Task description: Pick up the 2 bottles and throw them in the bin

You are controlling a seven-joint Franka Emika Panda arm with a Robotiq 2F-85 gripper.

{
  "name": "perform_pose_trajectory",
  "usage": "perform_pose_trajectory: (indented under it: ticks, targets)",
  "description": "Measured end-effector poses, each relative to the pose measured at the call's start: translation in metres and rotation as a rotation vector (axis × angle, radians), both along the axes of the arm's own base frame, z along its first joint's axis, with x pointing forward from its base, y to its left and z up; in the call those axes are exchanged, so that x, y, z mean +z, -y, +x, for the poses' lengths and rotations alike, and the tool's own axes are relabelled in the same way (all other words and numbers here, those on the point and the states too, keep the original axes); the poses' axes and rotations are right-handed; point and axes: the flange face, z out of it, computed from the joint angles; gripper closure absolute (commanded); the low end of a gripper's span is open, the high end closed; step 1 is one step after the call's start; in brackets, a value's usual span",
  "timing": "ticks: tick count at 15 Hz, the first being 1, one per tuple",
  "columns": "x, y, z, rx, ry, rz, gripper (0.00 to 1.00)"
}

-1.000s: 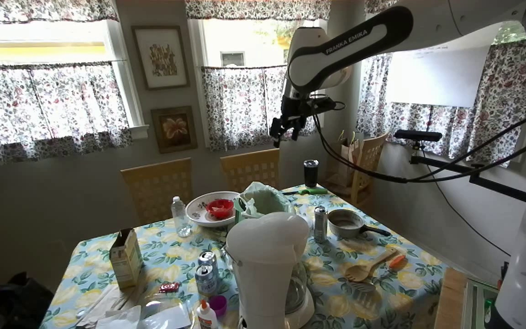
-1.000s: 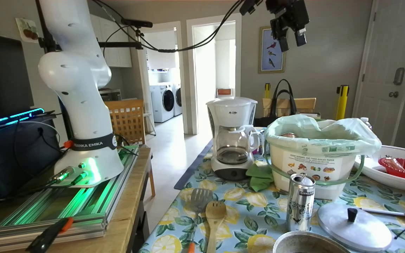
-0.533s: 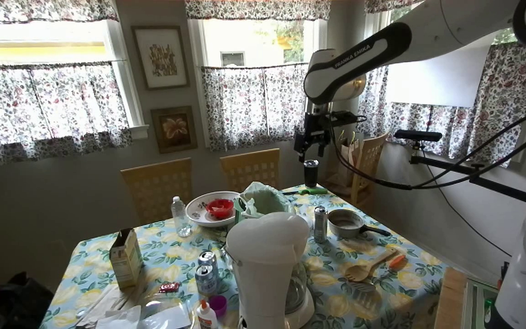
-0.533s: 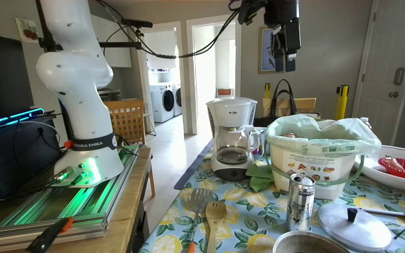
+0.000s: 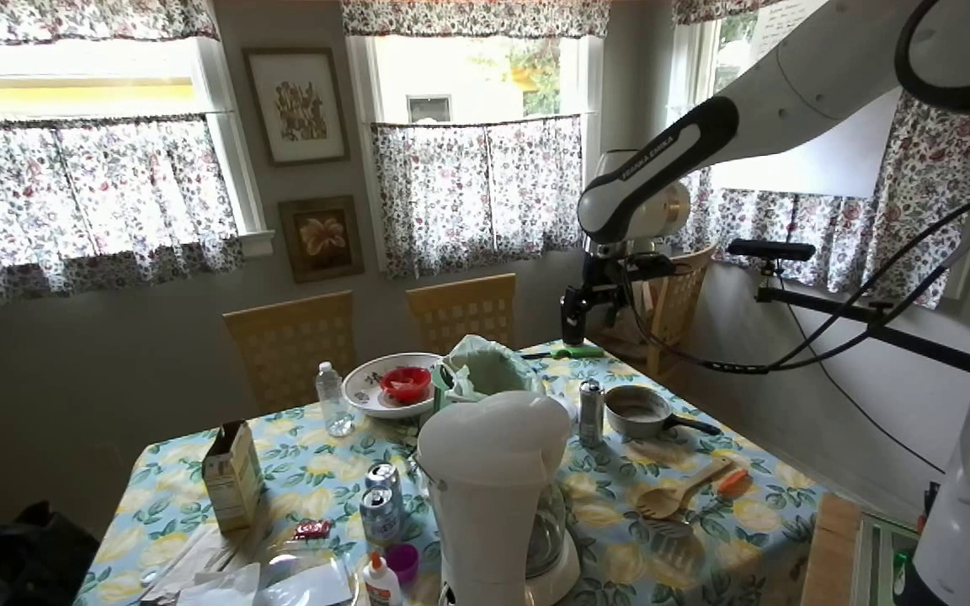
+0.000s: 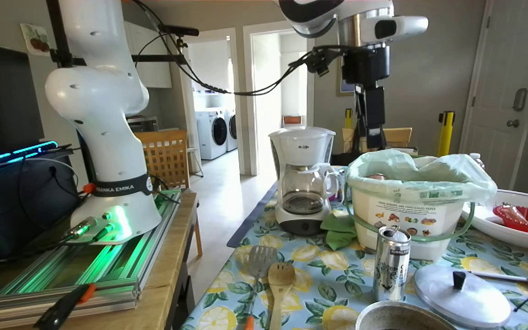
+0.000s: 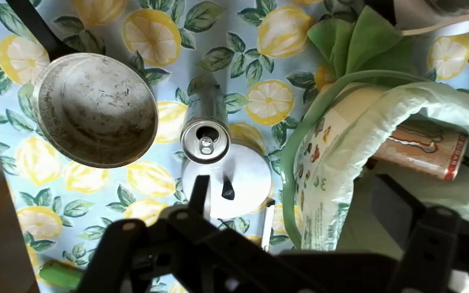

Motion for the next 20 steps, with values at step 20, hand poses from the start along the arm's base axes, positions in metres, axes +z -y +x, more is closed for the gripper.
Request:
perform_pose_trajectory:
  ticks: [20]
  targets:
    - [-0.086, 0.02, 0.019, 0.116, 0.007, -0.153, 0.0]
